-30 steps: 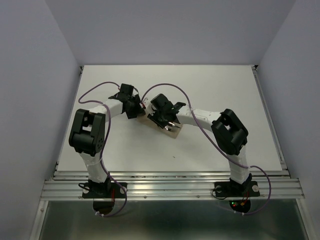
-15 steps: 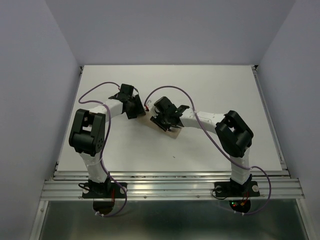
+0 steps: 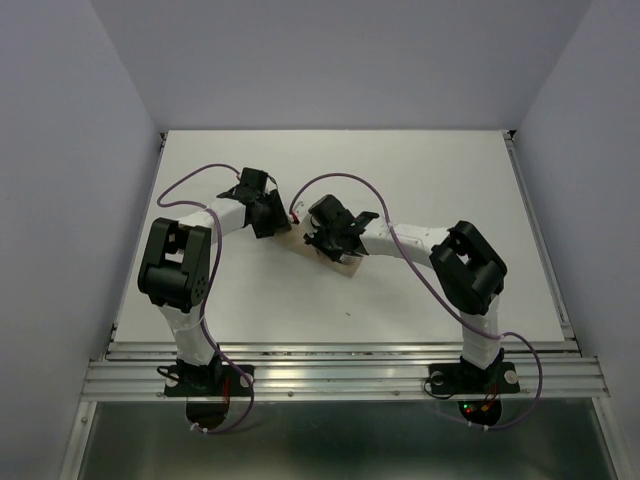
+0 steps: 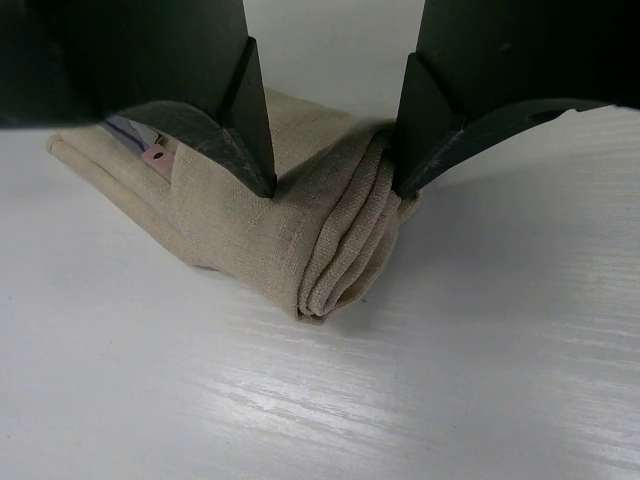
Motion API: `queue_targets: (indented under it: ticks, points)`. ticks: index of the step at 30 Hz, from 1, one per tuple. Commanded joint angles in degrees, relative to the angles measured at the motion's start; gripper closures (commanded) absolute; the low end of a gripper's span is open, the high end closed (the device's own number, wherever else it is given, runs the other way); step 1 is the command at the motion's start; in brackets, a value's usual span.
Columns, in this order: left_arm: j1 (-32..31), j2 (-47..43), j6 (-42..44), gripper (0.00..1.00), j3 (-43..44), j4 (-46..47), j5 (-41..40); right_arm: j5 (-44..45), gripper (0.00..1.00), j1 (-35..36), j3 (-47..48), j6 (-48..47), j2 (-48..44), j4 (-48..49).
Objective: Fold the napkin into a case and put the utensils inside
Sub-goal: Insert the fork into the folded napkin, then reset both arms
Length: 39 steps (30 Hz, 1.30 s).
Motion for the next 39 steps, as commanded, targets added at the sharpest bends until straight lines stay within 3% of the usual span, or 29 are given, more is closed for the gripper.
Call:
queue_targets:
  ticks: [1,27,30,34,39]
  points:
    - [-0.5,0.2,1.1,0.41,0.5,-1.2,0.4,-0.1,0.83,0.5,0.1,-0.5,-0.6,2.9]
    - [-0.6,0.5,1.1,0.41,0.5,-1.2,0.4,-3.6,0.87,0.5,6.2,-1.6,2.3,2.7]
    - [-0.6,0.5,1.1,0.41,0.4,-1.2,0.4,-2.8,0.81,0.5,5.6,-1.3,0.4,2.6]
    - [-0.6,0.2,1.1,0.41,0.6,-1.2,0.6,1.4,0.61,0.5,3.8,0.2,-3.5,2.5]
    - [-0.5,-1.6,1.1,0.39,1.6,-2.8,-1.4,11.1,0.45,0.5,-0.4,1.3,-9.3,3.1]
